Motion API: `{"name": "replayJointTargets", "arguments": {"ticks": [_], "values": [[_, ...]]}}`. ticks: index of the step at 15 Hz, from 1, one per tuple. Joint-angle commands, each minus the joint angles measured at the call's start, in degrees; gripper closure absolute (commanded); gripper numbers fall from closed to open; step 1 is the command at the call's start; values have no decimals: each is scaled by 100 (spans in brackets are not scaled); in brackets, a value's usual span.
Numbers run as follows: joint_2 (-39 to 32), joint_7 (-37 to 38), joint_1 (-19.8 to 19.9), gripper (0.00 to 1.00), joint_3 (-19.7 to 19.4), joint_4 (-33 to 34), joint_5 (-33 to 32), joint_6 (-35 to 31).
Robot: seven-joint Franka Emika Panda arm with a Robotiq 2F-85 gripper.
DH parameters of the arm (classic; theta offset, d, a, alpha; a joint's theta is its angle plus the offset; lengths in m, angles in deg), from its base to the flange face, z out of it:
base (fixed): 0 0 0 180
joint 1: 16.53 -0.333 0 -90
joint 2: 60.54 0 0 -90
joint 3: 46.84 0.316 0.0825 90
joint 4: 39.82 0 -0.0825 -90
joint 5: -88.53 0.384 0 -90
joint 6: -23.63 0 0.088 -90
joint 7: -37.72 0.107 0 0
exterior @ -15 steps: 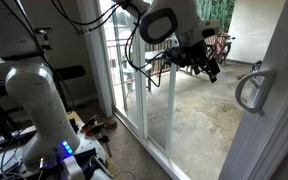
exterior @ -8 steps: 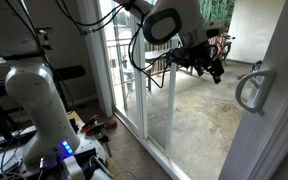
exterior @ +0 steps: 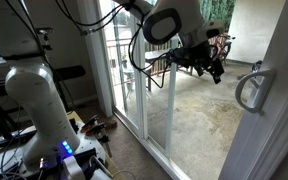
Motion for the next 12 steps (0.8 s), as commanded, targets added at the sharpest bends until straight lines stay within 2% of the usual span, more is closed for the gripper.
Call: {"name": "replayJointTargets", "arguments": {"ticks": [1, 8, 12], "values": [[0, 0, 0, 0, 0, 0, 0, 0], [-132, -229, -27, 0, -2, 109, 214, -145], [-379, -803, -47, 0, 4, 369, 477, -442]]}}
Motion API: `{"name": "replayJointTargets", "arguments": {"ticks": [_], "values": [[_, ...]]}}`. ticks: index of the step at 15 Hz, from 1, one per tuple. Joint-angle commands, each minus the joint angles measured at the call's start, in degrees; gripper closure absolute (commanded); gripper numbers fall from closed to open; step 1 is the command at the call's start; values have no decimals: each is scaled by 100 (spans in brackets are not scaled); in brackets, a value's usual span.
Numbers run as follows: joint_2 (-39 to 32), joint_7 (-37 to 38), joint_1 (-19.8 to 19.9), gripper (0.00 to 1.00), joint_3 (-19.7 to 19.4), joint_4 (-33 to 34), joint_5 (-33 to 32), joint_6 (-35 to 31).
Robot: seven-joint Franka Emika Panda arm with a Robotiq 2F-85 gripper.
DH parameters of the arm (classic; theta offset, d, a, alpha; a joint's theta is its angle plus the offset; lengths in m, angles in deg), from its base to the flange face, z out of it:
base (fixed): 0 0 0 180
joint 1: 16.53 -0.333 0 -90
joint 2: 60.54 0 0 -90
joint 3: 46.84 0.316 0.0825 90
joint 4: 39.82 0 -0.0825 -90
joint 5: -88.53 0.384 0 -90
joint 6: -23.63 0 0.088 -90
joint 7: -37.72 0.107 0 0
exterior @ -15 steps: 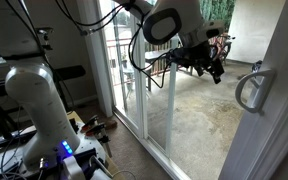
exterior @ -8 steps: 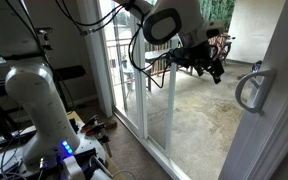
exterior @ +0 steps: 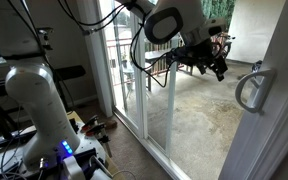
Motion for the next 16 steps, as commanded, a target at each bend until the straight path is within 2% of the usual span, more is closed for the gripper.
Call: {"name": "replayJointTargets", "arguments": {"ticks": [1, 6, 16], "values": [[-394, -800, -12, 0, 20, 347, 427, -355], [-921, -1136, 81, 0, 76, 795, 697, -442], [-1409, -1011, 164, 0, 71, 1185, 599, -436]]}}
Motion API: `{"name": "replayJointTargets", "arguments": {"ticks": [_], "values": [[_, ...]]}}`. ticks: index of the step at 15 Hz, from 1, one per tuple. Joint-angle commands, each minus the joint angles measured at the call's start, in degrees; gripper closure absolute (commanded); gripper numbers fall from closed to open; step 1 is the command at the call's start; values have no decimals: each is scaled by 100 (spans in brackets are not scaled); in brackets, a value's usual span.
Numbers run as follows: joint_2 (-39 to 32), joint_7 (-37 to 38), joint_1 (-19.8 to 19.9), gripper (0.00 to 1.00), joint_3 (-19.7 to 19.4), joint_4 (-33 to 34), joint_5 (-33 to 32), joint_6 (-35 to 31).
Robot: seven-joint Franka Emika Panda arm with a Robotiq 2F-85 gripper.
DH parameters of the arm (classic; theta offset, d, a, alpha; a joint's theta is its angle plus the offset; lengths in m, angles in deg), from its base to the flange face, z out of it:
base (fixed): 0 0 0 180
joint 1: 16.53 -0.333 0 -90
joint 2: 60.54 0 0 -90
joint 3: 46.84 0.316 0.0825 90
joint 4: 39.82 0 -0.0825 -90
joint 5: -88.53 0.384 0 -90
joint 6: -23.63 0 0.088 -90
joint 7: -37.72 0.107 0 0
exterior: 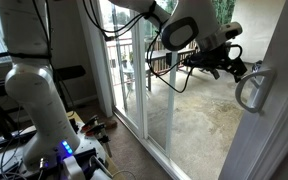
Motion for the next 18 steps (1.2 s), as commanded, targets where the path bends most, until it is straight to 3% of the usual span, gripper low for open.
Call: {"name": "replayJointTargets", "arguments": {"ticks": [1, 6, 12, 18], "values": [[-187, -172, 112, 0, 58, 156, 126, -144], [-193, -154, 155, 0, -17, 175, 37, -6], [236, -815, 210, 0, 77, -296, -3, -3], [211, -1595, 503, 0, 163, -116, 346, -52]]}}
